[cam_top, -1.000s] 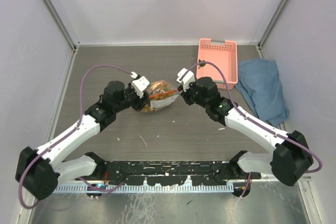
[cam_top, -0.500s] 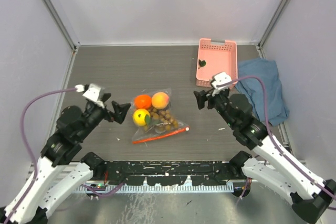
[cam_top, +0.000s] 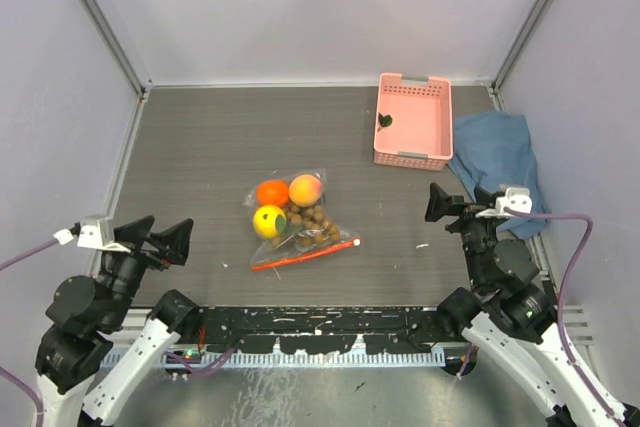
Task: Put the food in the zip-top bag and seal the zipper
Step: Reset both arms
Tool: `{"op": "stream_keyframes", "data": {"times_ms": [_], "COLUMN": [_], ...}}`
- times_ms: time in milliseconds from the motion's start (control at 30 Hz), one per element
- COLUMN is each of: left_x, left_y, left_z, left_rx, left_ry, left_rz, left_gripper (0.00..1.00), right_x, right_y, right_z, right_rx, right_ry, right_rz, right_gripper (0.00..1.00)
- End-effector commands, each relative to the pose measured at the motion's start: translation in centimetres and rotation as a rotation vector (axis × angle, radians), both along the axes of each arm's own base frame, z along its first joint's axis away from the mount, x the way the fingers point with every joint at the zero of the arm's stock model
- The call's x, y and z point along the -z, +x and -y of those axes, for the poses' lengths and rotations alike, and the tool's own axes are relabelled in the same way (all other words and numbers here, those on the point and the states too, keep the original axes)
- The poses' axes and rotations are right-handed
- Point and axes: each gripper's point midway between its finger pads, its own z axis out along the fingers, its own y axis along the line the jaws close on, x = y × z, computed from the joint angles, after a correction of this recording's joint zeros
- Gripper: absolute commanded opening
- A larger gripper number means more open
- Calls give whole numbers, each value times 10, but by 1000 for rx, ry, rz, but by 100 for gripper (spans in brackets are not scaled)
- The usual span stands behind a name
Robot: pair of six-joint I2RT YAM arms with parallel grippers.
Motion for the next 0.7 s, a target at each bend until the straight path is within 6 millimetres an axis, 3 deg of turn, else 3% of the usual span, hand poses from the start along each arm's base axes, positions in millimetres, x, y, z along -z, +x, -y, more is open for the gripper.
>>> {"op": "stream_keyframes", "data": {"times_ms": [0, 100, 667], "left_x": [24, 40, 42], "left_y": [3, 3, 3], "left_z": [-5, -3, -10], "left_rx": [-53, -45, -70], "left_ry": [-11, -4, 32], "left_rz": [-125, -145, -132], "left_gripper": [98, 98, 98], "right_x": [4, 8, 1], "right_y": [-4, -5, -10], "right_z": [15, 19, 22], "right_rx": [84, 108, 111], "right_ry": [138, 181, 236], "right_rz": [6, -7, 11], "right_gripper": [100, 100, 100]}}
